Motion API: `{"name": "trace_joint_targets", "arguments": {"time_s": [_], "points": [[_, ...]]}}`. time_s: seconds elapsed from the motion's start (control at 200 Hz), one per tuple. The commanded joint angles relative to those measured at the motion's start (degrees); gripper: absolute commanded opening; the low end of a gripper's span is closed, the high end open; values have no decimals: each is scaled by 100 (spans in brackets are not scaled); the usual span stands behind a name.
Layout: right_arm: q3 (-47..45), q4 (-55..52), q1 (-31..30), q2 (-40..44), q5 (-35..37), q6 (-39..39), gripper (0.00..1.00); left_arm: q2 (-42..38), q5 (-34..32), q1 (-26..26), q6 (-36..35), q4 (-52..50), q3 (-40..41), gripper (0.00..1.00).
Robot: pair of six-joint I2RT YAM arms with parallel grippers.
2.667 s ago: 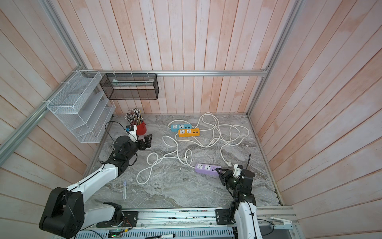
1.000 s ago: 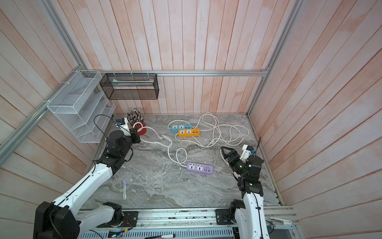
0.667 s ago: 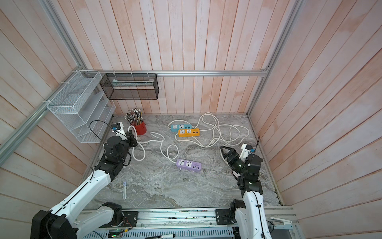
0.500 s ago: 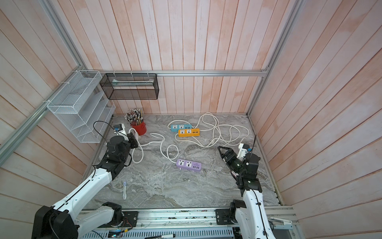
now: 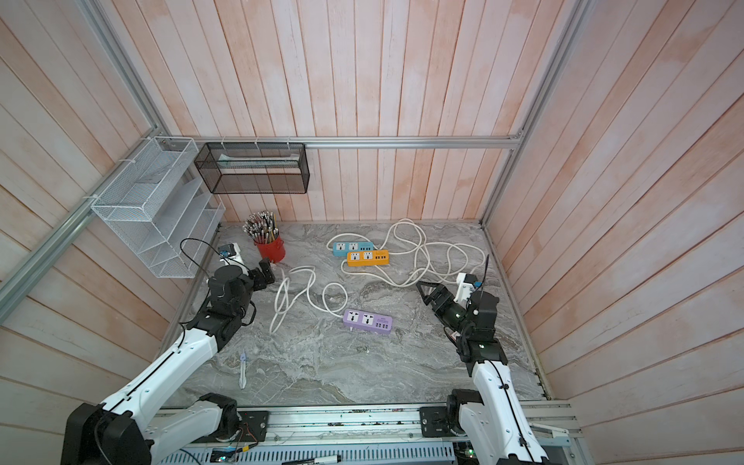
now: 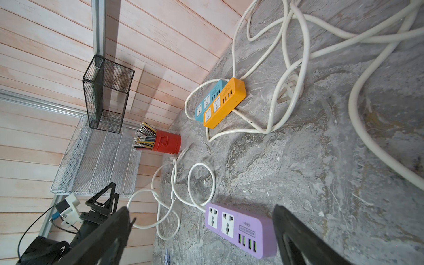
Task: Unwrap the cord wrapped around the power strip
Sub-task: Adjust the power cord at the center of the board.
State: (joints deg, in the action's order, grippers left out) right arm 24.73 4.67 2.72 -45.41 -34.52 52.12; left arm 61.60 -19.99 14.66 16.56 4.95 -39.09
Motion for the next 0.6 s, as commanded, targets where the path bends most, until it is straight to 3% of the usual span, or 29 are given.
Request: {"name": "trace_joint_targets", "arguments": {"time_s": [0.0,0.28,0.595], "points": [[323,19,-46,-53,310,-418,98,-164,-16,-15,-92,235,112,100],[1275,-131,-44,-743,1051,-1431,98,-162,-169,-83,-329,732,178,100],[1496,977,-33,-1300,2709,-2645,98,231,-339,-547,-636,2071,779,100]]}}
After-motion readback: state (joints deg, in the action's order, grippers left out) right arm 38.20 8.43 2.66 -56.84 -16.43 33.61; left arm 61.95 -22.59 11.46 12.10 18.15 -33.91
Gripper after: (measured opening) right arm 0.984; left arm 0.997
